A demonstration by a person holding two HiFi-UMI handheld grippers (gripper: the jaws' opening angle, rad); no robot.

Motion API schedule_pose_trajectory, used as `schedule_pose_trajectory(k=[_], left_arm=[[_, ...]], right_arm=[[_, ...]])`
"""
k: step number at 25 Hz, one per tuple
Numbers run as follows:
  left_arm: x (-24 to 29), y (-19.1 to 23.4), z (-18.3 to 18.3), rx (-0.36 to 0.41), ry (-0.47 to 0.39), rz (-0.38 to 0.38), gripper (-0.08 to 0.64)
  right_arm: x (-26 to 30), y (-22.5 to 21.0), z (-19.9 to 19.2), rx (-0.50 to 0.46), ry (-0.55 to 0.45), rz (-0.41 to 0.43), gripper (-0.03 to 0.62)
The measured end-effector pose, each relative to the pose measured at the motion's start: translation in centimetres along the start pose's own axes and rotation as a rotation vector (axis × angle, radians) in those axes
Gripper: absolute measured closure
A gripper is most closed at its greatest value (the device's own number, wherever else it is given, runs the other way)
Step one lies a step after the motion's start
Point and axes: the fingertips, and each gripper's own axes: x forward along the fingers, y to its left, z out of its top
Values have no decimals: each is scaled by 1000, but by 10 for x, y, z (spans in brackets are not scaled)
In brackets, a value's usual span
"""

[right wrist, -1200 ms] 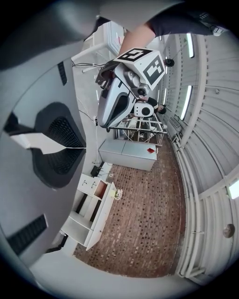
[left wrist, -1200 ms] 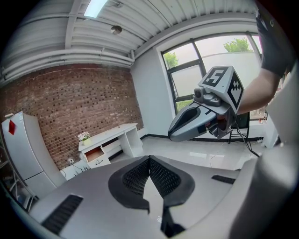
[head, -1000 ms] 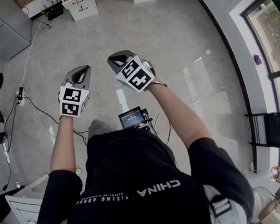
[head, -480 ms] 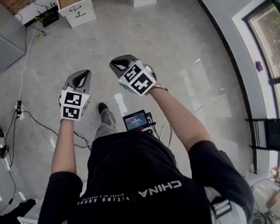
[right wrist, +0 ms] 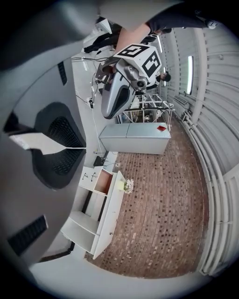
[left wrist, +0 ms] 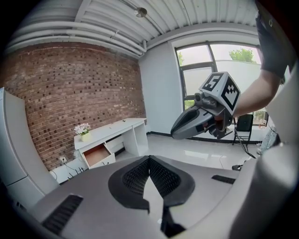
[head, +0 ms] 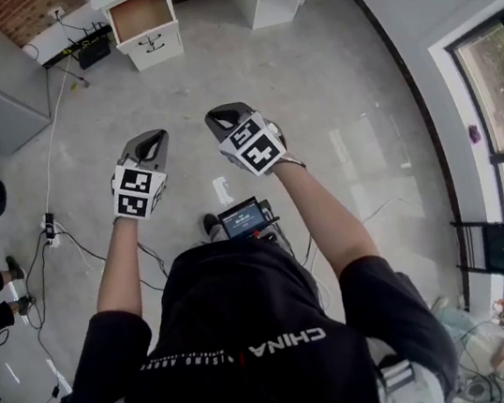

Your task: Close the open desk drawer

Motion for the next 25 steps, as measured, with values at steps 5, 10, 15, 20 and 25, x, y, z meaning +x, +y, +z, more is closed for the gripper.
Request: schedule_pose_trajectory(k=[5, 10, 15, 20, 25], left_arm=[[19, 53, -2, -1, -9, -9, 548], [52, 97, -4, -28, 6, -2, 548], [108, 157, -1, -38, 28, 24, 548], [168, 224, 25, -49, 42, 54, 548], [222, 288, 56, -54, 57, 79, 548]], right_arm=[[53, -9, 24, -19, 13, 11, 575], [98, -47, 45, -19, 19, 31, 575], [163, -102, 63, -24, 23, 61, 575], [220, -171, 94, -32, 25, 92, 575], [270, -233, 129, -51, 30, 129, 575]])
